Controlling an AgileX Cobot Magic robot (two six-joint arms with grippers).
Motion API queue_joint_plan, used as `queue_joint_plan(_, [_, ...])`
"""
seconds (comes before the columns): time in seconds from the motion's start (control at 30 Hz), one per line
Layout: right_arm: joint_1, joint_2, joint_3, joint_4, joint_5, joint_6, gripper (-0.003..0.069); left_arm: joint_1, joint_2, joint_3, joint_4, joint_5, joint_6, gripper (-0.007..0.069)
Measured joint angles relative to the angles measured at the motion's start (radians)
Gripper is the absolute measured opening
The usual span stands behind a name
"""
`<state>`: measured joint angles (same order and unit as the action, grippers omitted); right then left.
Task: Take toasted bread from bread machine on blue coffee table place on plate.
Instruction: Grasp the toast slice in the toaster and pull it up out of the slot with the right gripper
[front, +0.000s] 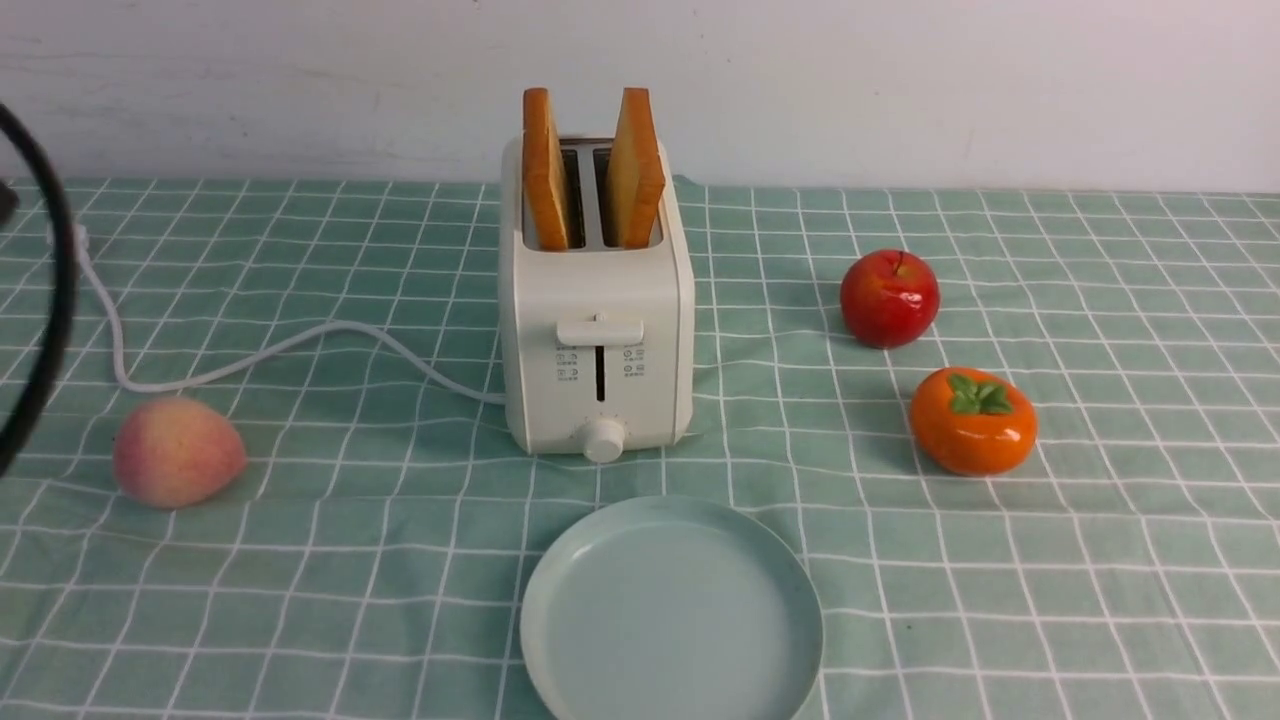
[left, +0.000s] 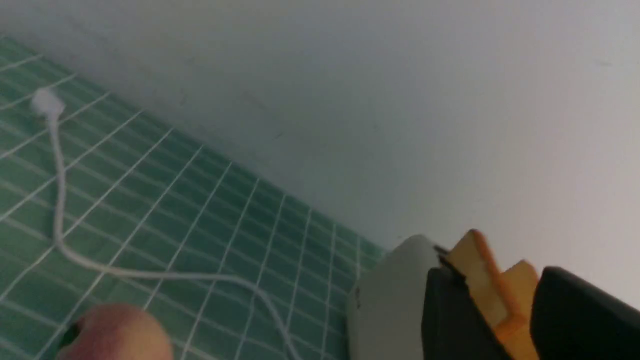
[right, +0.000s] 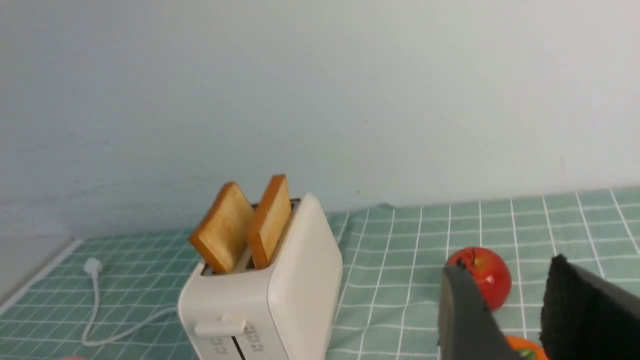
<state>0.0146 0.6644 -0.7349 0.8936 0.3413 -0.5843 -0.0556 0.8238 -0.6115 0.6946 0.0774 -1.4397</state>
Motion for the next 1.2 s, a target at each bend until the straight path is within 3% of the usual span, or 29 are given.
queue_joint_plan(0.13, [0.000, 0.123, -0.002, 0.072, 0.004, -0.020, 0.0240, 0.000, 0.037, 0.038, -0.014, 0.226, -0.021, 0.0237])
queue_joint_plan(0.3, [0.000, 0.360, -0.072, 0.079, 0.218, -0.025, 0.0240, 0.000, 0.038, 0.050, -0.037, 0.479, 0.043, 0.0237])
queue_joint_plan(0.43, [0.001, 0.558, -0.206, 0.082, 0.368, -0.025, 0.0240, 0.000, 0.038, 0.050, -0.044, 0.499, 0.066, 0.0237])
queue_joint_plan(0.53, [0.025, 0.736, -0.400, 0.117, 0.453, -0.025, 0.0240, 0.000, 0.037, 0.050, -0.109, 0.394, 0.092, 0.0237])
queue_joint_plan(0.7, [0.137, 0.957, -0.721, 0.087, 0.477, -0.022, 0.0255, -0.026, 0.038, 0.049, -0.329, 0.295, 0.379, 0.0230])
queue_joint_plan(0.77, [0.216, 1.092, -0.925, 0.022, 0.477, 0.030, 0.0282, -0.073, 0.052, 0.042, -0.471, 0.294, 0.631, 0.0227])
queue_joint_plan(0.83, [0.256, 1.177, -1.036, -0.031, 0.477, 0.078, 0.0307, -0.102, 0.069, 0.035, -0.566, 0.297, 0.800, 0.0228])
queue_joint_plan(0.93, [0.294, 1.267, -1.178, -0.095, 0.477, 0.144, 0.0339, -0.137, 0.093, 0.018, -0.689, 0.325, 0.973, 0.0228])
queue_joint_plan(1.1, [0.384, 1.455, -1.441, -0.251, 0.443, 0.205, 0.0407, -0.180, 0.156, -0.063, -1.033, 0.491, 1.294, 0.0235])
queue_joint_plan(1.2, [0.400, 1.496, -1.475, -0.321, 0.386, 0.216, 0.0416, -0.181, 0.175, -0.093, -1.163, 0.571, 1.408, 0.0235])
